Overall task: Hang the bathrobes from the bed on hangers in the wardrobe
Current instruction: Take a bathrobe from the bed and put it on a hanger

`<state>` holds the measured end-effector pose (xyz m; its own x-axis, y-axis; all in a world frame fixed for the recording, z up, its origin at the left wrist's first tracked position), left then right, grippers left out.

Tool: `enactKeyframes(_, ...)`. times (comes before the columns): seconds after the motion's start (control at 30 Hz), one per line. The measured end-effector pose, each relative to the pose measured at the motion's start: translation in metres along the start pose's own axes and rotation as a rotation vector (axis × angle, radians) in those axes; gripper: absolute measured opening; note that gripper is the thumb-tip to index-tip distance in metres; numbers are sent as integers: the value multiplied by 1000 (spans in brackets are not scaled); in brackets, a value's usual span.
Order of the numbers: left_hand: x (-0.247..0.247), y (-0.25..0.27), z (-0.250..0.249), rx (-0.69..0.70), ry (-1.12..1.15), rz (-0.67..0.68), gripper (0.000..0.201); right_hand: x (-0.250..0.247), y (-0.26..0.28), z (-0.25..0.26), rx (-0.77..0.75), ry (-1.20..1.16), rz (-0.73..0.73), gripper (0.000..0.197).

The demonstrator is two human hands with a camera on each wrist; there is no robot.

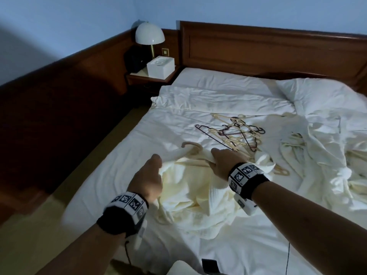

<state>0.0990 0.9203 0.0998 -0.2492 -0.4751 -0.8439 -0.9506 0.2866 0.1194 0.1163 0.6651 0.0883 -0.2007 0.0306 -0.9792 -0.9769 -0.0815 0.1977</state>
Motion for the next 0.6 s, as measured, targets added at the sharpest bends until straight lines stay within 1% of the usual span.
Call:
enactKeyframes(0.03,4,5,-15,92,26,39,28,-3,-1,1,1,-41,-20,30)
enactKeyframes(0.1,19,14,-32,242,112,230,32,-14,1,6,-32,-118,-52,31)
enactKeyframes(0.13,22,19,-34,291,181,288,34,-19,3,9,-66,-143,-77,32)
enactKeyframes(0.17,19,19,-31,332,242,243,36,-26,5,10,-101,-157,-103,32)
enactKeyframes(0.2,10,19,-24,360,274,95,33,-32,8,12,-129,-159,-120,33)
enactKeyframes(0.23,0,17,-14,364,243,-104,29,-37,11,13,-153,-161,-125,32)
enactKeyframes(0.27,-11,17,-2,318,152,-264,30,-40,12,14,-175,-164,-116,32)
enactKeyframes(0.3,-20,19,7,263,53,-342,37,-43,13,17,-200,-166,-100,32)
enactKeyframes(0.33,-23,19,18,197,-18,-304,45,-45,13,21,-226,-169,-84,33)
enactKeyframes(0.37,-23,20,28,146,-44,-210,50,-46,11,27,-256,-176,-76,33)
enactKeyframes(0.4,-20,23,35,99,-64,-71,44,-49,9,34,-288,-179,-71,34)
enactKeyframes(0.43,-15,28,43,71,-97,71,35,-50,5,42,-323,-173,-59,34)
enactKeyframes(0.47,-12,35,50,59,-123,165,31,-52,1,52,-360,-161,-33,35)
enactKeyframes(0.5,-11,42,60,38,-110,201,32,-52,-4,62,-396,-147,12,37)
enactKeyframes(0.53,-14,50,69,4,-81,197,33,-52,-10,73,-433,-132,63,41)
enactKeyframes(0.6,-25,64,95,-86,-59,141,39,-50,-21,99,-504,-125,162,44)
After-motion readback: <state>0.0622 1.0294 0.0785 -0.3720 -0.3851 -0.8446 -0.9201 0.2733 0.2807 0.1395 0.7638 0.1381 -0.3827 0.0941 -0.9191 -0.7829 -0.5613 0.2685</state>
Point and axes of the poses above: each hand's wrist, its own y-axis away from the middle knuckle, its own x-axis out of the palm, z = x × y, the point moved 3 cm from there along -y, towards the middle knuckle, and after that the axes turned 9 degrees about z, right-handed, at the moved point
